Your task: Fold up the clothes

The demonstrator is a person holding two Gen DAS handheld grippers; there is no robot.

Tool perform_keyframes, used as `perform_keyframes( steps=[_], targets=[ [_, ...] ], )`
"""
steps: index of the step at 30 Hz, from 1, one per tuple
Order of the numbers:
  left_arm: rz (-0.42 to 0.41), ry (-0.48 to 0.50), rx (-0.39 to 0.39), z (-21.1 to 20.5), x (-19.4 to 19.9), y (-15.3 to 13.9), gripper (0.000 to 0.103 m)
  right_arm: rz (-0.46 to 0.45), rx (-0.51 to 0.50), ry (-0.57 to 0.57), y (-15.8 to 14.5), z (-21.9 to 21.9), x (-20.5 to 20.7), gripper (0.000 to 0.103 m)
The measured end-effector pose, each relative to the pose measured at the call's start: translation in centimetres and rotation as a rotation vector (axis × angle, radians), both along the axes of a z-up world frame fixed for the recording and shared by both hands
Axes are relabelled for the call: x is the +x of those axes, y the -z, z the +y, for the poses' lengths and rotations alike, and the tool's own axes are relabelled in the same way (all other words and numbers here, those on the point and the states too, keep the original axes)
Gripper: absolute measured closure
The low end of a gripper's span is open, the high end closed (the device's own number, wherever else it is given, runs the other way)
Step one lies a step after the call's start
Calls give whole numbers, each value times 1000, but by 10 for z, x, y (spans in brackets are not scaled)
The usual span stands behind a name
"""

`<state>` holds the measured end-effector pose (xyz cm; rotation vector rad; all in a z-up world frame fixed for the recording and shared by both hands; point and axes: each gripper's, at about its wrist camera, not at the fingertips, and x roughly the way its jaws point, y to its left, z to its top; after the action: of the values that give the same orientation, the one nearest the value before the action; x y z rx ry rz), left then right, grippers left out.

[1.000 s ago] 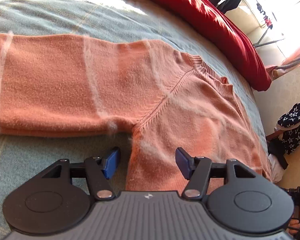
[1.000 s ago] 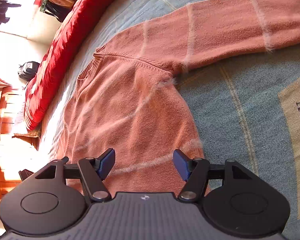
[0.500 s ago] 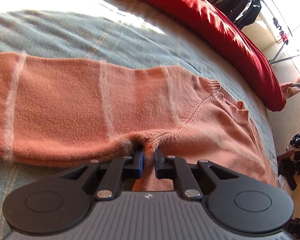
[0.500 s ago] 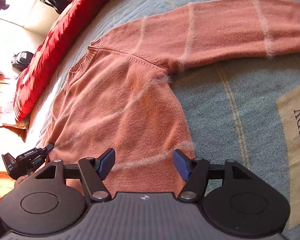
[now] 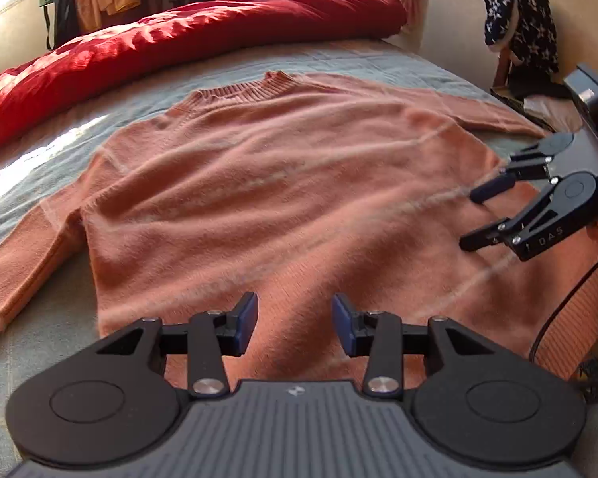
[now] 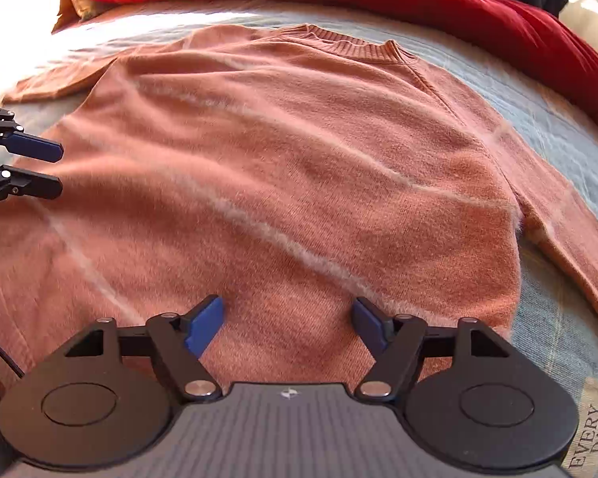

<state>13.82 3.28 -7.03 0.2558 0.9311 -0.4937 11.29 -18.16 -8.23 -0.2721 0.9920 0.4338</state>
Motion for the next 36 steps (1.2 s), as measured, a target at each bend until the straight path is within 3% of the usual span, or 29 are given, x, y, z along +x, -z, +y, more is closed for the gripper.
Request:
perform_keyframes(
  steps=[2,7,10,15,18,20,21,25,29,32,36],
  targets=[
    [3,15,43,3,-31,10,61,34,-7,15,0,-13,-19,17],
    [212,-55,8,26,-68,7,55,155,-52,48,-3,-46,-59,10],
    [205,-33,-2,26,-61,-8,55,185,-83,44,-10,-38,-59,11],
    [8,-40,-10,17,-26,-12,54,-2,51,-86,-33,17,-33,11],
    [14,-49,23,15,-21,7,54,-39,83,-157,-20,53,-11,11],
    [7,-39,42,15,-34,13,50,28,49,-183,-1,61,-12,11],
    [32,-55,31,18,-42,14,44,51,34,-193,7,62,-16,3],
    [136,-116,-4,32,-73,13,39,52,26,-149,15,36,-52,0],
    [167,-150,-53,37,-57,-4,40,107,18,-123,12,28,-55,0],
    [6,-141,-68,38,-25,-23,39,125,32,-117,-1,36,-43,0],
    [-109,-163,-66,43,38,-17,37,-62,32,-116,-20,45,-13,0]
  ],
)
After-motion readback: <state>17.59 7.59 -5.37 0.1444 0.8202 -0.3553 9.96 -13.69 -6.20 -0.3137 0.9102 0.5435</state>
